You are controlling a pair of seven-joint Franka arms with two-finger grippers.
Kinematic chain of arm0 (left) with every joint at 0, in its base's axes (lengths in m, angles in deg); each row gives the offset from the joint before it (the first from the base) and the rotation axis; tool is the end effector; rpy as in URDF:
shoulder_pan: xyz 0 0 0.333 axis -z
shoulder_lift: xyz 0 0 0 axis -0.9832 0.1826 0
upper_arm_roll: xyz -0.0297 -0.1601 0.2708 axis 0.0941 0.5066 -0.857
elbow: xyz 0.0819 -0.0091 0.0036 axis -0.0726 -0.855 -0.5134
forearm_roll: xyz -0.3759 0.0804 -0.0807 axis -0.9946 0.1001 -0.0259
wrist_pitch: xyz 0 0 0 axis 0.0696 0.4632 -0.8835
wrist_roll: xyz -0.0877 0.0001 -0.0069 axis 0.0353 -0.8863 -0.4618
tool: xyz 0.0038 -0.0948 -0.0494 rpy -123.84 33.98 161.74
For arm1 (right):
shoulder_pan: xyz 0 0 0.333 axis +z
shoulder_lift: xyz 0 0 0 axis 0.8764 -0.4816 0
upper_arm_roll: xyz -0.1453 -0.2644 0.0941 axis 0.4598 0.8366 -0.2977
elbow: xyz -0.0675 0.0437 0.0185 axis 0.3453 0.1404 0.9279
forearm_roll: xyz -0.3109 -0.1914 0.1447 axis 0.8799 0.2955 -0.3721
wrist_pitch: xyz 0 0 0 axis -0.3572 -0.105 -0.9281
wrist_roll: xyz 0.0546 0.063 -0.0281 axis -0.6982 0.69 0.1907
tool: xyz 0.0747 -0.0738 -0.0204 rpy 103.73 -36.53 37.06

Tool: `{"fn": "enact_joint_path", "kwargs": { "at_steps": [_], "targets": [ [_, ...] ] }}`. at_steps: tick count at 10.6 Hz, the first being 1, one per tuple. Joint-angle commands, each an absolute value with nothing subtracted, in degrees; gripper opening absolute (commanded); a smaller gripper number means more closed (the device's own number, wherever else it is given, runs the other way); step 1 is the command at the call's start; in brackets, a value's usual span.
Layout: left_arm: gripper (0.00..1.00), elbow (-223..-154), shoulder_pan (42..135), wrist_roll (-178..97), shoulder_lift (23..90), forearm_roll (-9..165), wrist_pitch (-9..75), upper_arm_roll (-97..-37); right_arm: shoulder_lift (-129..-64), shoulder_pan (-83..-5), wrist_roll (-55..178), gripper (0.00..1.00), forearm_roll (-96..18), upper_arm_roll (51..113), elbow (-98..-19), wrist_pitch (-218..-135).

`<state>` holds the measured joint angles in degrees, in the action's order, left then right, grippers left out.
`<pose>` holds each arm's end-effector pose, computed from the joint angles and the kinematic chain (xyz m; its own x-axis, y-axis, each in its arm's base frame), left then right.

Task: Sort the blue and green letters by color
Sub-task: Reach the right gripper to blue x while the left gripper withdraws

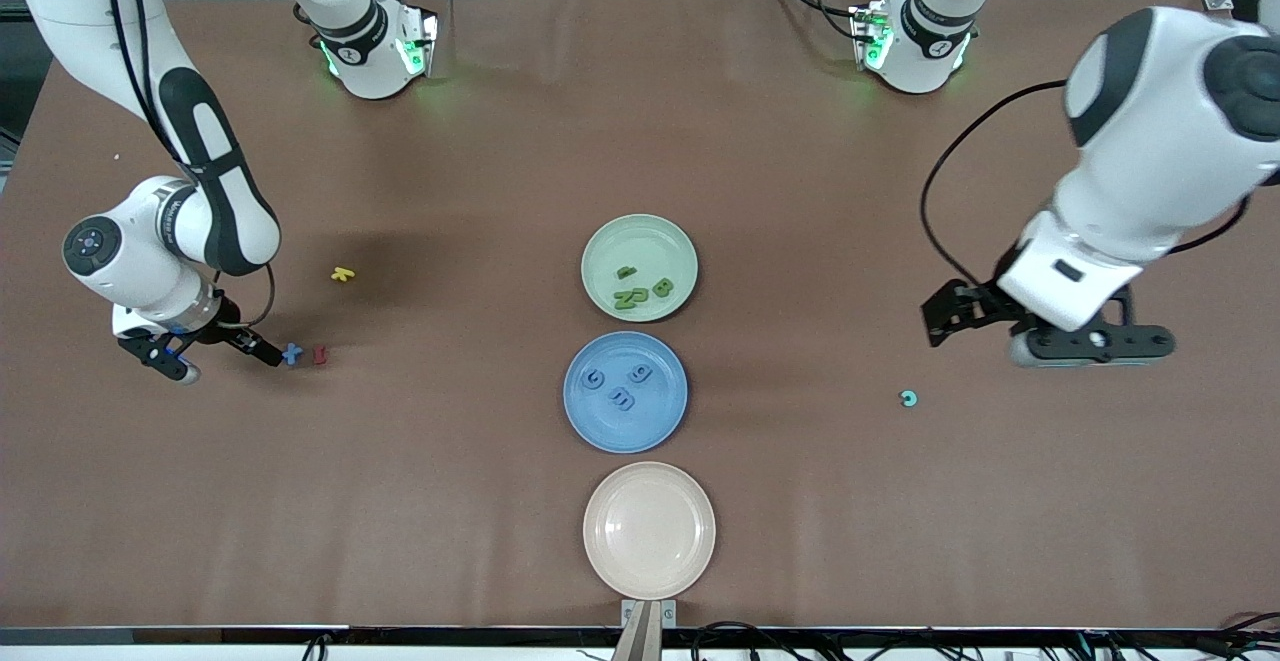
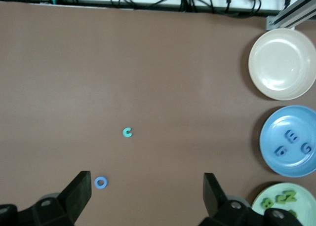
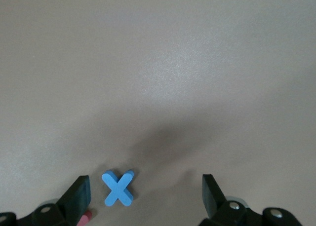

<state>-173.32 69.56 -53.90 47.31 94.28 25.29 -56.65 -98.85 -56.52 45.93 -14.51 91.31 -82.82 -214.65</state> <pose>0.6368 -0.1618 0.5477 0.9866 0.0264 0.1609 0.0157 -0.9976 0.0672 0.5671 -0.1093 0.2008 0.8646 -0.4937 0.0941 -0.4943 -0.8691 -0.0176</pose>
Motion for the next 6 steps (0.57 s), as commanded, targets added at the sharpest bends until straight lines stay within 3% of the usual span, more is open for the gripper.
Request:
{"fn": "enact_joint_path", "kwargs": {
  "at_steps": [1, 2, 6],
  "targets": [
    [1.0, -172.95, 68.4, -46.77, 43.59, 90.07, 16.39, -58.67, -100.01, -56.02, 44.83, 1.0, -14.45, 90.74, -83.79, -216.61],
    [1.0, -170.32, 69.45, -46.49, 43.67, 89.89, 11.31, -61.12, -100.62, -56.02, 44.83, 1.0, -14.45, 90.21, -83.79, -217.05],
    [1.0, -170.29, 70.86, -42.64, 38.33, 90.24, 5.04, -68.68, -101.77, -56.02, 44.65, 1.0, -15.15, 89.68, -83.88, -218.64]
  ]
}}
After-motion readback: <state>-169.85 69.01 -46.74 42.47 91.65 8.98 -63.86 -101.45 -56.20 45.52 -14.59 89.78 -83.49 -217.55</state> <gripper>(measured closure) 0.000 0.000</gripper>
